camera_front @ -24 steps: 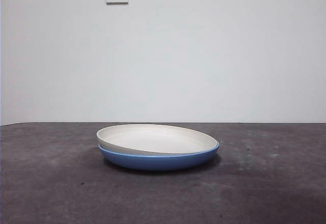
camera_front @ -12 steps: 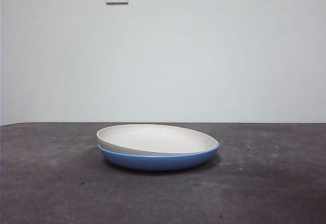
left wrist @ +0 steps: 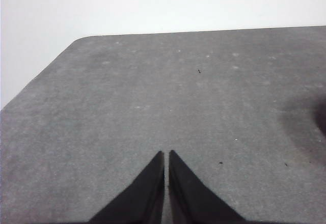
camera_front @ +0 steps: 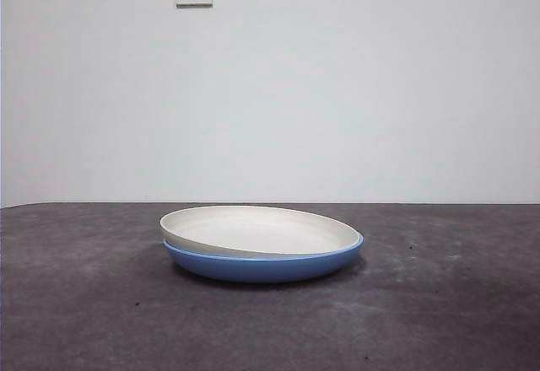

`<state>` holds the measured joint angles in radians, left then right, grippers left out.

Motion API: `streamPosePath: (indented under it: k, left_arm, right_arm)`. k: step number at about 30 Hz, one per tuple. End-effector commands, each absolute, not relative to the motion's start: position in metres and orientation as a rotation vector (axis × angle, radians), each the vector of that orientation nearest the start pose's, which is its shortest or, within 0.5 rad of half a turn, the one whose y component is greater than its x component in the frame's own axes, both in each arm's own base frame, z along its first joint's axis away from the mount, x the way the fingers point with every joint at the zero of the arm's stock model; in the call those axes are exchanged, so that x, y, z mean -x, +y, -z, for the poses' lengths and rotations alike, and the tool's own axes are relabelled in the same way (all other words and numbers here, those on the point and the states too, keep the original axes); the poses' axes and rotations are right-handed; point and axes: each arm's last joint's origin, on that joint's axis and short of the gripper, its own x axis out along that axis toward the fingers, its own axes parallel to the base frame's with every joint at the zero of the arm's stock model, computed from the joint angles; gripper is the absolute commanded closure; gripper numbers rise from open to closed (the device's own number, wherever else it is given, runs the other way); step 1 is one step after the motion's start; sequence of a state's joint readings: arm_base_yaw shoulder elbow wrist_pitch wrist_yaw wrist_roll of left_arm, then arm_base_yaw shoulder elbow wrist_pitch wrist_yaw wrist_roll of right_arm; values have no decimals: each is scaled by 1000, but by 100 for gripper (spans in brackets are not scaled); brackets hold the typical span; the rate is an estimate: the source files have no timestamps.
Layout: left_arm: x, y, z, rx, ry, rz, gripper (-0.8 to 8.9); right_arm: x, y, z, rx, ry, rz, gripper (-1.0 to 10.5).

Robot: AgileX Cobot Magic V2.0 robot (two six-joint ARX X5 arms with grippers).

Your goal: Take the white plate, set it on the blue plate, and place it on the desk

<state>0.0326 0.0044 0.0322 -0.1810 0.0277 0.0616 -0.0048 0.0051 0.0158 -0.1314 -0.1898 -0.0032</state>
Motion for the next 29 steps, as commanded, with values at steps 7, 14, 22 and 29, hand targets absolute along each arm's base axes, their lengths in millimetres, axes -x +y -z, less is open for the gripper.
streamPosePath:
  k: [7,14,22,29]
  left_arm:
    - [-96,2,-149,-53,179,-1,798]
    - [-96,2,-149,-53,179,-1,799]
    - [-96,2,-149,-53,179,-1,799]
    - [-96,2,-149,-53,179,-1,798]
  right_arm:
    - [-96,5,-152,-38,151,-176,939]
    - [-96,5,-152,-38,151,-176,939]
    - [-96,5,-152,-38,151,-176,939]
    - [-96,5,-152,-38,151,-176,939]
